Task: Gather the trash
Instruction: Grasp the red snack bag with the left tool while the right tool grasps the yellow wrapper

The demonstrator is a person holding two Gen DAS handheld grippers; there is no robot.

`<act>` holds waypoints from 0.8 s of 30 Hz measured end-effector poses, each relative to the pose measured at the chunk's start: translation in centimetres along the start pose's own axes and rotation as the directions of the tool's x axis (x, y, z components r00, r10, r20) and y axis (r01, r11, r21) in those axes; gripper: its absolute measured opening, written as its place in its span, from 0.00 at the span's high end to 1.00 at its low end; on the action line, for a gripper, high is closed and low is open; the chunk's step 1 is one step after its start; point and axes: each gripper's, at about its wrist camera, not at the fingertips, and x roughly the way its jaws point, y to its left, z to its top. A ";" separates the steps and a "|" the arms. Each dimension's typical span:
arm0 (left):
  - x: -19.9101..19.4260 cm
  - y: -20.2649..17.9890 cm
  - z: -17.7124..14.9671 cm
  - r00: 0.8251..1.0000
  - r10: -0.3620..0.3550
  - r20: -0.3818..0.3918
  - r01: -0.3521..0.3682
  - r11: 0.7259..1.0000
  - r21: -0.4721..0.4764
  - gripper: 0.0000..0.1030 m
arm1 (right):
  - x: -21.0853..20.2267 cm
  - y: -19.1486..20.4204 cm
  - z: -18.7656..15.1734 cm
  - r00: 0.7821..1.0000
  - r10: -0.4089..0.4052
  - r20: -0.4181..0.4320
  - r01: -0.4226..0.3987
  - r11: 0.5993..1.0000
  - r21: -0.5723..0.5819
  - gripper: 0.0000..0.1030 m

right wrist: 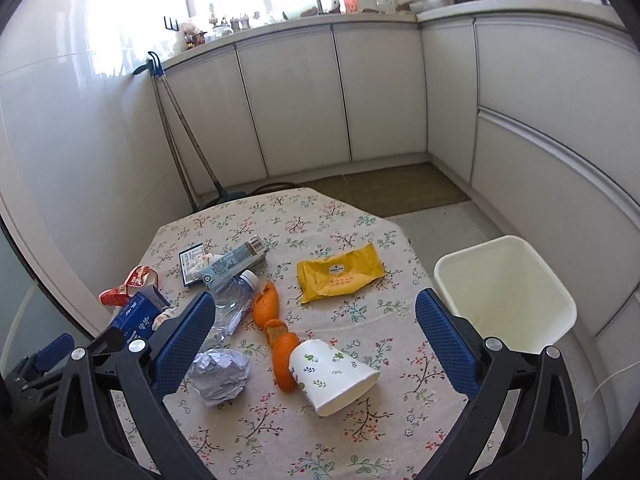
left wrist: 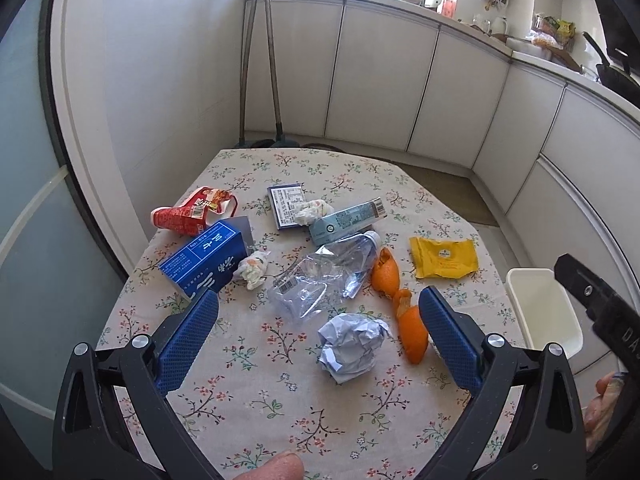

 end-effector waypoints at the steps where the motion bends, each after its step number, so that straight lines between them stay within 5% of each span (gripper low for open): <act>1: 0.5 0.4 0.5 1.000 0.009 -0.015 -0.009 1.000 -0.005 0.07 | 0.4 0.0 0.5 1.000 0.008 -0.017 -0.008 1.000 0.008 0.05; 8: 4.2 5.0 5.8 0.994 0.063 -0.093 -0.071 0.993 -0.094 0.07 | 4.4 -0.3 4.2 0.990 0.070 -0.120 -0.063 0.996 0.058 0.05; 13: 8.4 9.4 9.6 0.987 0.021 -0.156 -0.055 0.974 -0.220 0.07 | 7.9 -2.7 3.3 0.976 0.095 -0.196 -0.067 0.987 0.145 0.05; 15: 10.2 10.7 10.3 0.981 0.055 -0.187 -0.105 0.958 -0.266 0.07 | 9.4 -3.7 2.9 0.959 0.140 -0.246 -0.090 0.975 0.203 0.05; 19: 12.9 13.5 10.0 0.966 0.130 -0.223 -0.217 0.880 -0.423 0.07 | 10.9 -5.4 2.9 0.948 0.172 -0.268 -0.097 0.957 0.272 0.05; 24: 15.6 16.6 9.2 0.960 0.139 -0.243 -0.266 0.723 -0.638 0.07 | 12.0 -6.0 3.4 0.948 0.164 -0.274 -0.089 0.960 0.264 0.05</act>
